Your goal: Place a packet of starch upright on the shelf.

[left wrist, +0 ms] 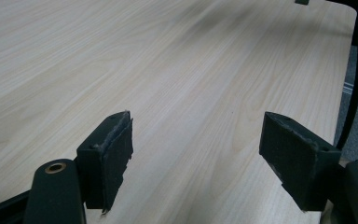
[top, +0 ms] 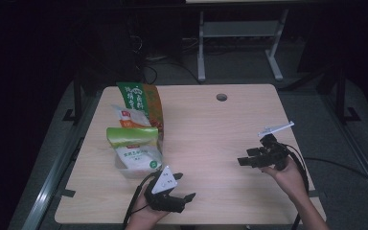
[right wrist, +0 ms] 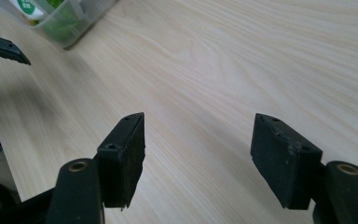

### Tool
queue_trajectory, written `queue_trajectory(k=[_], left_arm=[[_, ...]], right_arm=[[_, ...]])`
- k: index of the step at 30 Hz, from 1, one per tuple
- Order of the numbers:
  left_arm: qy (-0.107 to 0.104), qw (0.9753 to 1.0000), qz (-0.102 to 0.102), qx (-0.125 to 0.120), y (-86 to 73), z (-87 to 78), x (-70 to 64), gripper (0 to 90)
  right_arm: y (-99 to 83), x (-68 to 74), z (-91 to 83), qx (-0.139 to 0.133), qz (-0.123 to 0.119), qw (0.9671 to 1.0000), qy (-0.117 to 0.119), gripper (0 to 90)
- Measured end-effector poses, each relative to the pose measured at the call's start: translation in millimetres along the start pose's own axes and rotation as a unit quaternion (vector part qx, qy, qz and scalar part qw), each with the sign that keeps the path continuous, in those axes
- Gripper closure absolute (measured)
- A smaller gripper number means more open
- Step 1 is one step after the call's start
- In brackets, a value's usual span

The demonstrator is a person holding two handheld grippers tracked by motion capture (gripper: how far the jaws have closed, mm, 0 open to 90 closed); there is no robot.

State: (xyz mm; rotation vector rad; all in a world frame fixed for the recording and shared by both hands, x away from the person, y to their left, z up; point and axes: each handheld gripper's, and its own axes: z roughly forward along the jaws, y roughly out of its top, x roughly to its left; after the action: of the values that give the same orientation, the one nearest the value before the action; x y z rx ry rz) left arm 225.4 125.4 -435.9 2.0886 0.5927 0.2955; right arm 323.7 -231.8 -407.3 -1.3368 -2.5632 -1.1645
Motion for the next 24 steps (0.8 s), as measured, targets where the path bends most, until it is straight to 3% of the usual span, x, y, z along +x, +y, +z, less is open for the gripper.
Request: queue_trajectory(k=[13, 24], left_arm=[[0.000, 1.0000, 0.003, 0.002, -0.4, 0.7, -1.0, 25.1], [0.001, 1.0000, 0.005, 0.003, -0.7, 0.1, -0.4, 25.1]], right_arm=[[-28.6, -8.5, -10.7, -0.006, 0.019, 0.9998, -0.006, 34.1], [-46.2, -5.5, -15.5, -0.014, 0.015, 0.9998, -0.007, 33.9]])
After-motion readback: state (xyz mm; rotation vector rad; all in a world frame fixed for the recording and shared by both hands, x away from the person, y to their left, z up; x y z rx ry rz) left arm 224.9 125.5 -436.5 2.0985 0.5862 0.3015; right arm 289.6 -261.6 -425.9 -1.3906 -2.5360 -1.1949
